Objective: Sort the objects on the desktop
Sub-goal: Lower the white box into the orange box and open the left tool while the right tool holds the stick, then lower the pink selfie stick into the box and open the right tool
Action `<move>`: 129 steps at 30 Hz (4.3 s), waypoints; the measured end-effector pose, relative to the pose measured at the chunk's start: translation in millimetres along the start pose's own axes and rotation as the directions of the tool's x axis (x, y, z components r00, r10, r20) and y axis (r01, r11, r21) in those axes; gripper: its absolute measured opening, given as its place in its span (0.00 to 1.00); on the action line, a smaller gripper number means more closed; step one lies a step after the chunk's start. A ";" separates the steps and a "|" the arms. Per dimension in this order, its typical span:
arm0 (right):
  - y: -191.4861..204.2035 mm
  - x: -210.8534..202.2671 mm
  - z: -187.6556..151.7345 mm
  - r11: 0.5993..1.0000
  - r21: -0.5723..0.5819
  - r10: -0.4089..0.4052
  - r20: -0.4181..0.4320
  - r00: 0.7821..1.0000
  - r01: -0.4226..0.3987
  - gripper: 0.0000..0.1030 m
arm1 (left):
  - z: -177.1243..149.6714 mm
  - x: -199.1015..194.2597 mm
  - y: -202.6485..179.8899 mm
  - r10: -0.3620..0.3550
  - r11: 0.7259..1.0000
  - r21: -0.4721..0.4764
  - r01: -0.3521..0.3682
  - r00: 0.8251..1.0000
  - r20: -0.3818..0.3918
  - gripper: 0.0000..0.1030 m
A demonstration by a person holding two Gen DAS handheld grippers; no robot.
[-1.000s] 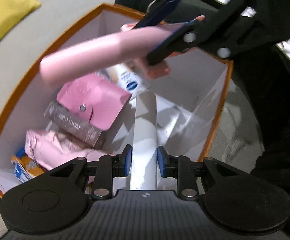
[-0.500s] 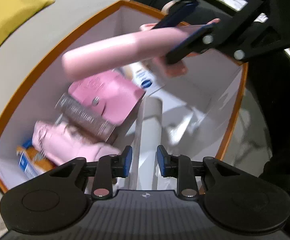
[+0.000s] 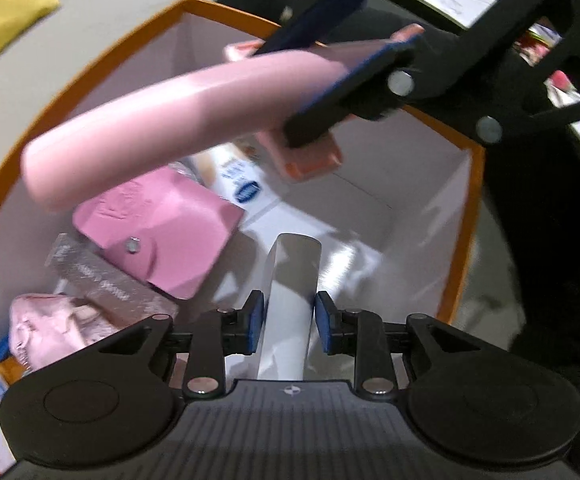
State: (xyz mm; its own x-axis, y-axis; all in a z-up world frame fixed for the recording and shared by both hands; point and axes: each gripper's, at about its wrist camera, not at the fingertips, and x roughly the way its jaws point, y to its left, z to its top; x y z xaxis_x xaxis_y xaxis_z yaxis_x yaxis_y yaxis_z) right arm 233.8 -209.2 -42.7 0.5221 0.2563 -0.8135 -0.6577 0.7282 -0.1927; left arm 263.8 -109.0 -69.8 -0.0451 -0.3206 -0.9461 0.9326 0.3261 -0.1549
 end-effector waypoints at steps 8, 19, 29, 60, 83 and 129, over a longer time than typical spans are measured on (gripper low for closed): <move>0.7 2.5 0.8 1.000 -0.013 0.006 -0.004 1.000 -0.006 0.27 | 11.4 2.1 6.3 0.000 0.998 0.069 0.002 1.000 -0.025 0.34; 0.9 7.8 4.1 0.999 -0.034 0.010 -0.019 1.000 -0.010 0.27 | -2.2 -6.2 -4.1 0.142 0.987 0.075 -0.144 0.990 0.026 0.29; -1.8 9.2 5.3 0.999 -0.038 0.007 -0.031 0.999 -0.008 0.27 | 8.2 1.3 3.8 -0.054 0.996 0.078 0.052 0.998 0.032 0.27; 21.6 4.9 5.4 0.976 -0.213 0.022 -0.087 0.996 -0.040 0.28 | -42.4 -36.1 -26.7 0.413 0.900 -0.173 -0.401 0.910 0.039 0.10; 32.7 1.7 4.8 0.927 -0.361 0.065 -0.127 0.990 -0.107 0.27 | -17.6 -20.7 15.8 0.080 0.919 -0.391 -0.053 0.995 0.054 0.12; 69.4 82.9 -21.0 0.542 -0.814 0.019 -0.233 0.972 -0.206 0.28 | -70.3 -50.7 -3.6 0.305 0.812 -0.570 -0.128 0.925 0.227 0.12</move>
State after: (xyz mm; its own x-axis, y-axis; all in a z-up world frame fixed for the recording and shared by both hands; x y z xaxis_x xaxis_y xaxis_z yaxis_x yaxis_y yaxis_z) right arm 220.1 -150.8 -135.0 0.3680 0.1149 -0.9227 -0.9067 -0.1757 -0.3835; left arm 237.6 -31.4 -41.2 0.3239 -0.3985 -0.8581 0.5588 0.8124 -0.1664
